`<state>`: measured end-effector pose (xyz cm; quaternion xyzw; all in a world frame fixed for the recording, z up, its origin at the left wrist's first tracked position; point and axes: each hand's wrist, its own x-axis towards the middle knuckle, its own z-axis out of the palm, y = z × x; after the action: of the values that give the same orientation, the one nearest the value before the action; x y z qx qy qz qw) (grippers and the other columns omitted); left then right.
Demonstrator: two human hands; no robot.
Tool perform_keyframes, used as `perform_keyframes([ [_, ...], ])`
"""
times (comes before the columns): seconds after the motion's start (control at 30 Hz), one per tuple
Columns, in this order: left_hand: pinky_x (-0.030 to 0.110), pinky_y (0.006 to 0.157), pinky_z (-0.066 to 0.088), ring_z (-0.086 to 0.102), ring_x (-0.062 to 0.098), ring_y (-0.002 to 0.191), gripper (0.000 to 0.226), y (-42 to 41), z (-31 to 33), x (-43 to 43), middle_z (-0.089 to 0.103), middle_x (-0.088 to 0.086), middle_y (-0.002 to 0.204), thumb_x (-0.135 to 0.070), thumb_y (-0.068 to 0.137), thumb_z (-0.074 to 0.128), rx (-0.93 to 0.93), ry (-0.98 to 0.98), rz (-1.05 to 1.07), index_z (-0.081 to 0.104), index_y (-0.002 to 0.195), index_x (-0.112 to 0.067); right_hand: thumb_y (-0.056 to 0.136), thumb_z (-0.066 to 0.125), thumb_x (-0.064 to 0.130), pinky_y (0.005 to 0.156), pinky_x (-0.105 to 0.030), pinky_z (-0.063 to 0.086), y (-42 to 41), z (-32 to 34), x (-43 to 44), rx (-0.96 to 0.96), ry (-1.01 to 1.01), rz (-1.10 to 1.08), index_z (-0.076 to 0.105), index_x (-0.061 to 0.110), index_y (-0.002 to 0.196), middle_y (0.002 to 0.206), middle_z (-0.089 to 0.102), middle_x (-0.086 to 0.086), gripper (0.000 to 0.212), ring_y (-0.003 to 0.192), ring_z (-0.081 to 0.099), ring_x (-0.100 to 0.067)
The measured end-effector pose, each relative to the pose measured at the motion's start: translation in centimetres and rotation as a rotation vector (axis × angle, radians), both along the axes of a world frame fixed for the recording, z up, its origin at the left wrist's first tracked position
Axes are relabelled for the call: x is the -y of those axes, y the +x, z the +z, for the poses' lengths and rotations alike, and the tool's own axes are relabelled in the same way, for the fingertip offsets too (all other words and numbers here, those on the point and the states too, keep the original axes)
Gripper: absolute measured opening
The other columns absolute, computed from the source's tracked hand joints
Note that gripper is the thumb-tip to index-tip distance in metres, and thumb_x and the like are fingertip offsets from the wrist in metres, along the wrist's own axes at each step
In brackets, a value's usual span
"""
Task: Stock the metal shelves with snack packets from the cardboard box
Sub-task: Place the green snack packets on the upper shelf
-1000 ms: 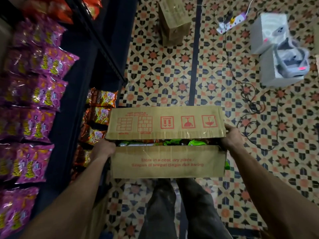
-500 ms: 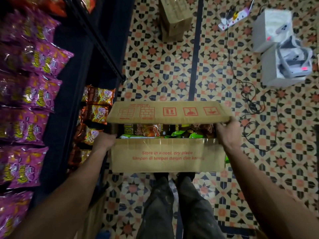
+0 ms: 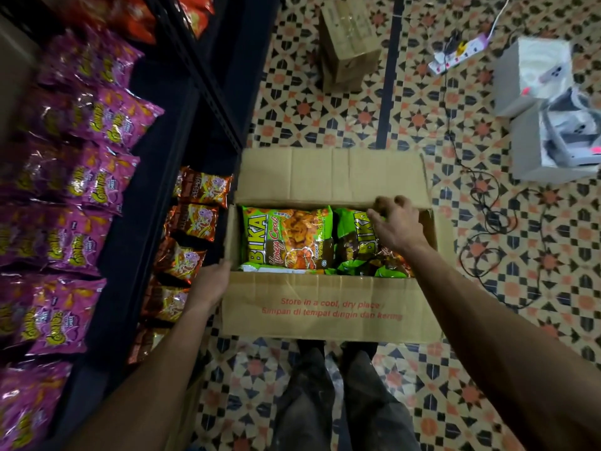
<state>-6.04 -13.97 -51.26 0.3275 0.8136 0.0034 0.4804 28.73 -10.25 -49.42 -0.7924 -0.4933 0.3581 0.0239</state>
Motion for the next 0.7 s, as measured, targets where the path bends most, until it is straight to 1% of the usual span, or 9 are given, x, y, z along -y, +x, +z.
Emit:
perform_keyframes([
  [0.1,0.047,0.097,0.048,0.061,0.032,0.101,0.062,-0.4,-0.3,0.3,0.066,0.015,0.115,-0.058,0.090,0.038,0.032,-0.007,0.009,0.068,0.110,-0.008,0.102,0.046,0.043,0.111,-0.056,0.030,0.1,-0.4,-0.3,0.046,-0.053,0.076,0.043,0.022,0.144,0.153,0.030,-0.015,0.047,0.140,0.028,-0.039],
  [0.2,0.049,0.105,0.042,0.057,0.033,0.116,0.073,-0.4,0.3,0.4,0.060,0.014,0.130,-0.069,0.090,0.038,0.043,-0.021,0.015,0.063,0.127,-0.011,0.101,0.051,0.036,0.110,-0.052,0.038,-0.2,0.3,-0.2,-0.022,0.006,0.067,0.054,0.018,0.137,0.144,0.047,-0.017,0.041,0.132,0.044,-0.036],
  [0.27,0.051,0.108,0.039,0.051,0.033,0.125,0.077,-0.4,0.5,0.7,0.054,0.012,0.140,-0.072,0.091,0.034,0.035,-0.031,-0.012,0.056,0.137,-0.014,0.099,0.054,0.030,0.096,-0.040,0.050,-1.0,1.3,0.8,-0.046,0.074,0.106,0.064,0.014,0.125,0.123,0.066,-0.016,0.032,0.113,0.062,-0.032],
  [0.33,0.054,0.107,0.039,0.050,0.033,0.127,0.085,-0.7,0.5,0.8,0.053,0.011,0.141,-0.081,0.086,0.028,0.045,-0.045,-0.062,0.055,0.138,-0.018,0.099,0.054,0.026,0.076,-0.030,0.051,-2.4,2.6,2.4,-0.135,0.022,0.170,0.072,0.016,0.109,0.103,0.074,-0.010,0.022,0.094,0.069,-0.026],
  [0.47,0.059,0.107,0.037,0.046,0.035,0.131,0.124,-1.6,-0.5,1.3,0.049,0.009,0.145,-0.105,0.052,0.016,0.090,-0.070,-0.098,0.051,0.141,-0.026,0.098,0.058,0.028,0.075,-0.033,0.053,-4.6,3.4,5.6,-0.263,-0.197,0.339,0.072,0.012,0.095,0.096,0.073,-0.007,0.021,0.088,0.067,-0.021],
  [0.5,0.058,0.108,0.036,0.044,0.035,0.133,0.126,-1.5,0.1,1.3,0.048,0.009,0.147,-0.106,0.049,0.016,0.103,-0.076,-0.080,0.050,0.142,-0.028,0.099,0.057,0.030,0.076,-0.035,0.054,-4.7,3.2,5.9,-0.263,-0.201,0.343,0.071,0.011,0.094,0.095,0.072,-0.009,0.024,0.088,0.067,-0.024],
  [0.53,0.057,0.110,0.035,0.044,0.034,0.134,0.118,-1.0,1.0,1.4,0.047,0.009,0.147,-0.103,0.056,0.019,0.117,-0.079,-0.054,0.050,0.142,-0.028,0.099,0.056,0.032,0.077,-0.036,0.053,-4.8,3.2,6.1,-0.250,-0.190,0.337,0.070,0.011,0.096,0.095,0.072,-0.010,0.025,0.089,0.066,-0.026],
  [0.63,0.050,0.111,0.035,0.045,0.032,0.132,0.076,0.1,2.8,1.6,0.051,0.012,0.143,-0.073,0.093,0.023,0.183,-0.026,0.019,0.057,0.135,-0.019,0.101,0.051,0.036,0.082,-0.035,0.050,-4.9,3.4,6.4,-0.143,-0.127,0.382,0.069,0.013,0.108,0.110,0.066,-0.014,0.030,0.101,0.062,-0.031],
  [0.7,0.047,0.112,0.034,0.044,0.032,0.133,0.072,0.0,3.0,2.0,0.051,0.015,0.142,-0.065,0.098,0.023,0.202,-0.022,0.054,0.057,0.133,-0.013,0.101,0.047,0.041,0.089,-0.038,0.050,-4.9,3.3,6.6,-0.032,-0.134,0.462,0.069,0.014,0.112,0.116,0.061,-0.015,0.037,0.108,0.058,-0.034],
])
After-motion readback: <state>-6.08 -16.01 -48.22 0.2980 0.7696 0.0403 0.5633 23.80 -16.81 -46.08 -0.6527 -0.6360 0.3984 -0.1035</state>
